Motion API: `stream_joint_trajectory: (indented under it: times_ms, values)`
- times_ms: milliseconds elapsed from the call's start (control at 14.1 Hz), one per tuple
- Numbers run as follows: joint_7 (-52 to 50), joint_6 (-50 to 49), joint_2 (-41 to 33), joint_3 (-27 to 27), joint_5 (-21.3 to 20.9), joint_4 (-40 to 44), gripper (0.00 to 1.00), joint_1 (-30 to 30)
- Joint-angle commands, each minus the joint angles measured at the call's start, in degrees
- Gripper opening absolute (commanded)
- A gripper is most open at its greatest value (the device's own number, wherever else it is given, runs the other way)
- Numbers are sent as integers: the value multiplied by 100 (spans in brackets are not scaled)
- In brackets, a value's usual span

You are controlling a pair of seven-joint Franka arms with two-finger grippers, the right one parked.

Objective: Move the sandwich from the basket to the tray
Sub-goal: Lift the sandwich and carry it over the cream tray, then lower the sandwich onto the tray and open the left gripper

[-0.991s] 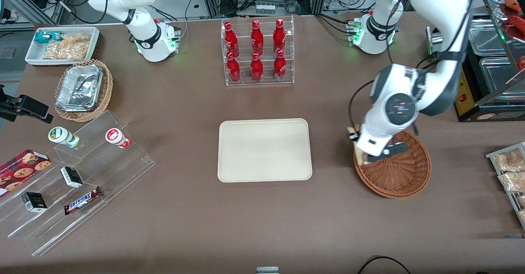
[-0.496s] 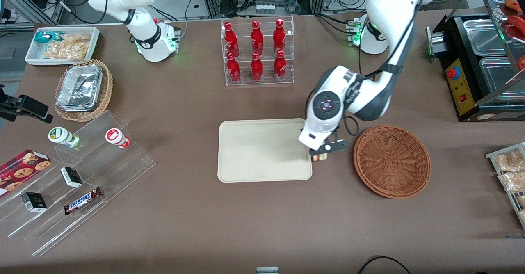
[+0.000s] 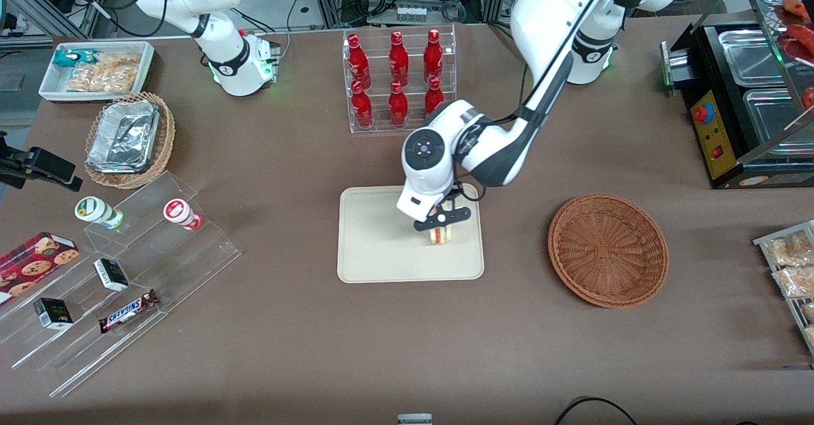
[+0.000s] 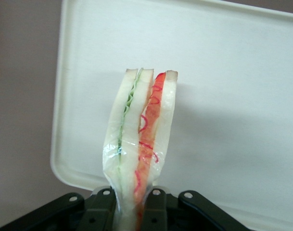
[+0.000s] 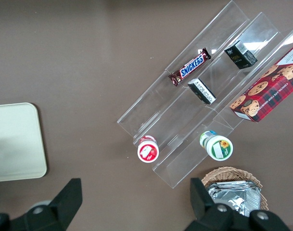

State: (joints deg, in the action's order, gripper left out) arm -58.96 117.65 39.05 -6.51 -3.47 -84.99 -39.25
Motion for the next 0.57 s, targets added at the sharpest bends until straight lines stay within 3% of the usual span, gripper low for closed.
stream_joint_trajectory:
  times_ms: [0,425,496]
  values:
    - [-133,415,383,71,-31,334,8,-214]
    - [-37,584,673,-25,-40,597,8,-197]
    - [-28,592,717,-25,-31,624,12,-171]
